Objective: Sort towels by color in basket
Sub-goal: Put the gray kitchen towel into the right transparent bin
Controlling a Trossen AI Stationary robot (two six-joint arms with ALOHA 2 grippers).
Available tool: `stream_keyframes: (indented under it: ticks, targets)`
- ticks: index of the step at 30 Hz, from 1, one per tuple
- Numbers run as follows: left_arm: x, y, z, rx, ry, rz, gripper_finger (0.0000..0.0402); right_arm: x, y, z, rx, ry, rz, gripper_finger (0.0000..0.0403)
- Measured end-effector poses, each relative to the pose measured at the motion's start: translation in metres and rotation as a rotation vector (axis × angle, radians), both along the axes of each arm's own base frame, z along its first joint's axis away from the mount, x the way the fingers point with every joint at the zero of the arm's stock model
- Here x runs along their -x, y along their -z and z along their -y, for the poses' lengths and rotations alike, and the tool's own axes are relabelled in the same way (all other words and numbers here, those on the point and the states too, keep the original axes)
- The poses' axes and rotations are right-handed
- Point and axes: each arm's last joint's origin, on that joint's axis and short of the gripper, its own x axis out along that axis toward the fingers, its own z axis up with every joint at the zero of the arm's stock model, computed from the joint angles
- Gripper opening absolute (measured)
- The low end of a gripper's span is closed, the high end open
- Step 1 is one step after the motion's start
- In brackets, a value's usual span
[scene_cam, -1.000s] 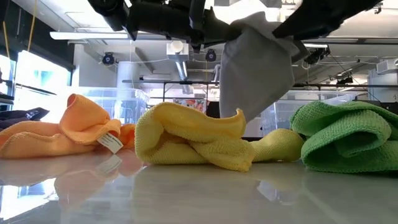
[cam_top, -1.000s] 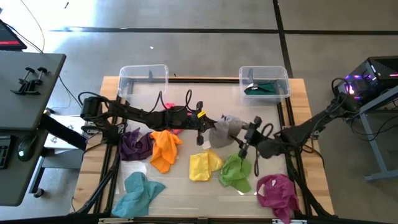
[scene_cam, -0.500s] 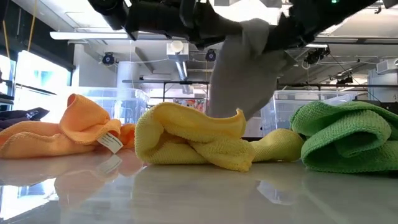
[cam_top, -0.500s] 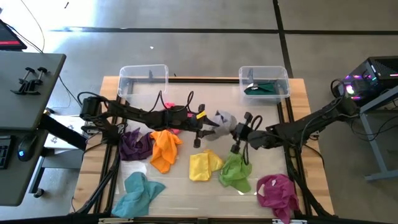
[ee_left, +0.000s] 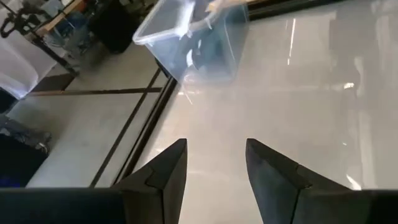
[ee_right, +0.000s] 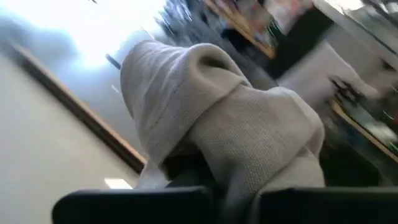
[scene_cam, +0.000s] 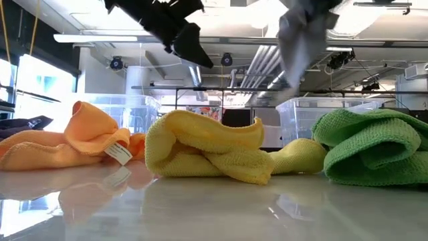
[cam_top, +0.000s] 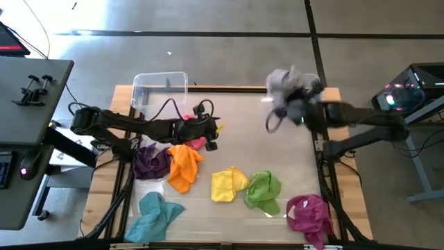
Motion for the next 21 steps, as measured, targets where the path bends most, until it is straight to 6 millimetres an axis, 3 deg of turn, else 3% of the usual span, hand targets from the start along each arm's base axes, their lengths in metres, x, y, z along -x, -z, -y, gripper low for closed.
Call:
stream_keyframes:
  ticks: [4,10,17,21]
  targets:
    - [-0.002,0.004,0.004,-0.001,0.012,-0.015,0.0152,0.016,0.004,0.04,-0.105,0.132,-0.063,0.0005]
    - [-0.004,0.008,0.006,-0.005,0.021,-0.026,0.0152,0.035,0.04,0.089,-0.335,0.181,-0.092,0.0009]
    - [-0.005,0.008,0.006,-0.005,0.02,-0.021,0.0151,0.05,0.068,0.123,-0.492,0.135,0.025,0.0014]
    - [-0.005,0.008,0.006,-0.005,0.02,-0.022,0.0151,0.059,0.072,0.132,-0.59,0.108,0.078,0.0052]
